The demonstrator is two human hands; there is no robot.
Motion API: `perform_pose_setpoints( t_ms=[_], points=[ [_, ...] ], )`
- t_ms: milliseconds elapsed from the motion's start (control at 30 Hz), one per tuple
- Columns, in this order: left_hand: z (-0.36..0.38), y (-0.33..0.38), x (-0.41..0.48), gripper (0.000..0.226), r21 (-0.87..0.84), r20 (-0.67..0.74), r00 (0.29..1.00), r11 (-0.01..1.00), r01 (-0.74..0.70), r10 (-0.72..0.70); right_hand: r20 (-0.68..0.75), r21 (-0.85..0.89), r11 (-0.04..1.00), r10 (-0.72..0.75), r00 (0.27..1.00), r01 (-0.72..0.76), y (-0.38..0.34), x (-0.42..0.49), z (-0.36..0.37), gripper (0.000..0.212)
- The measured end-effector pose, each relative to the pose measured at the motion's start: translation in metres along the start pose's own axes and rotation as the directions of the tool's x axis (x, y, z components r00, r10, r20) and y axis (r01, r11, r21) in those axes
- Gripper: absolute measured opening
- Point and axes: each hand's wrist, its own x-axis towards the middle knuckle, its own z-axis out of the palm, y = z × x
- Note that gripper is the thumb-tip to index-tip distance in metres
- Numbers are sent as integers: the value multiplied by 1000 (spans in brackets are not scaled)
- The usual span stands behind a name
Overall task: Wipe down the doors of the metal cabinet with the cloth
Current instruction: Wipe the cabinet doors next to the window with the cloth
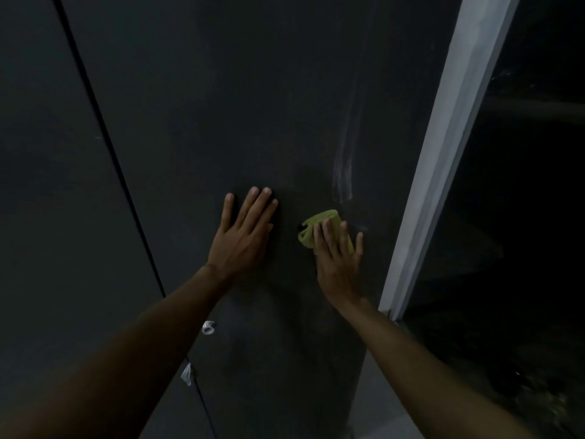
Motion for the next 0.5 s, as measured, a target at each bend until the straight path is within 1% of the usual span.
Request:
perform_pose_setpoints(
  t_ms=[67,100,233,300,367,433,500],
  points=[
    [0,-1,2,41,8,-2,1000,1000,-3,3,17,46,997,60,998,-61,-3,-3,-3,88],
    [-1,-1,5,41,0,1,1000,1000,3,-3,31,62,996,70,997,-72,-5,-6,-3,87],
    [-4,-5,24,43,-44,7,1000,999,29,-29,37,103,994,30,999,-34,-10,16,-13,75],
    [-5,-7,37,43,-49,0,999,998,47,-47,1,155,986,64,998,-63,-12,41,-20,70],
    [-5,-7,48,43,-48,-16,998,997,66,-66,-31,203,972,127,991,-118,-14,57,-23,64],
    [-6,-7,57,43,-51,-24,996,995,83,-85,-37,239,959,167,985,-154,-20,53,-22,61],
    [-7,-7,63,44,-57,-21,995,994,96,-97,-17,246,956,169,985,-159,-24,33,-17,62]
  ],
)
